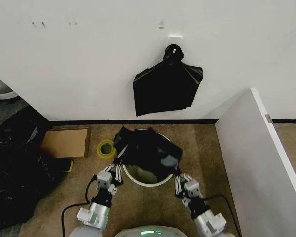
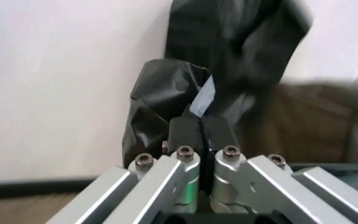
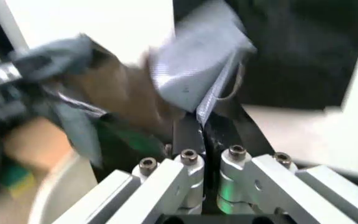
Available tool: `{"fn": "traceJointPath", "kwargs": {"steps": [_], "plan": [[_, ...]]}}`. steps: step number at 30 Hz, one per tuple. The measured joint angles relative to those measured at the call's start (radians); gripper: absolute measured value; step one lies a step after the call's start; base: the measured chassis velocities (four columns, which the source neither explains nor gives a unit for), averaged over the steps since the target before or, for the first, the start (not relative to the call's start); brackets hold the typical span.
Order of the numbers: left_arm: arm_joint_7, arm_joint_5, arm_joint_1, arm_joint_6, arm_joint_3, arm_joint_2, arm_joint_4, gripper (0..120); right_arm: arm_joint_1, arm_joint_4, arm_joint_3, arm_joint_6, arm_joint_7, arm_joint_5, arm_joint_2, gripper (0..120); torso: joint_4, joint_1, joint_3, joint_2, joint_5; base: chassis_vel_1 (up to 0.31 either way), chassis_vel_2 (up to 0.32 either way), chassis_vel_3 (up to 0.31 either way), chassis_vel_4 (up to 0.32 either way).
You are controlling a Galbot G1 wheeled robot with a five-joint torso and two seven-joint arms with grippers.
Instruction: Place the garbage bag over the trash bin.
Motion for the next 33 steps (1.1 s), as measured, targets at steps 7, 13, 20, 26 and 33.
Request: {"fn": "traceJointPath", "kwargs": {"steps": [7, 13, 20, 26, 33], "plan": [[0.141, -0.245, -0.019, 0.002, 0.001, 0.002, -0.048, 0, -0.003, 0.013, 0.021, 0.057, -0.143, 0.082, -0.013, 0, 0.0001, 0.0, 0.0, 0.0, 0.0002, 0.0, 0.0, 0.0, 0.0], [0.184, -0.346, -0.024, 0.027, 0.024, -0.002, 0.019, 0, -0.033, -0.034, 0.003, 0.013, -0.12, 0.042, -0.022, 0, 0.0, 0.0, 0.0, 0.0, 0.0003, 0.0, 0.0, 0.0, 0.0], [0.182, -0.386, -0.013, 0.06, 0.035, -0.013, 0.074, 0, -0.03, -0.055, -0.011, -0.064, -0.062, 0.077, -0.033, 0, 0.0001, 0.0, 0.0, 0.0, 0.0003, 0.0, 0.0, 0.0, 0.0], [0.205, -0.346, 0.012, 0.034, 0.038, -0.012, 0.093, 0, -0.021, -0.058, -0.011, -0.074, -0.044, 0.096, -0.041, 0, 0.0002, 0.0, 0.0, 0.0, 0.0003, 0.0, 0.0, 0.0, 0.0], [0.179, -0.162, 0.073, -0.04, -0.006, 0.022, 0.101, 0, -0.099, -0.048, -0.007, -0.066, -0.031, 0.077, -0.087, 0, 0.0, 0.0, 0.0, 0.0, 0.0003, 0.0, 0.0, 0.0, 0.0]]}}
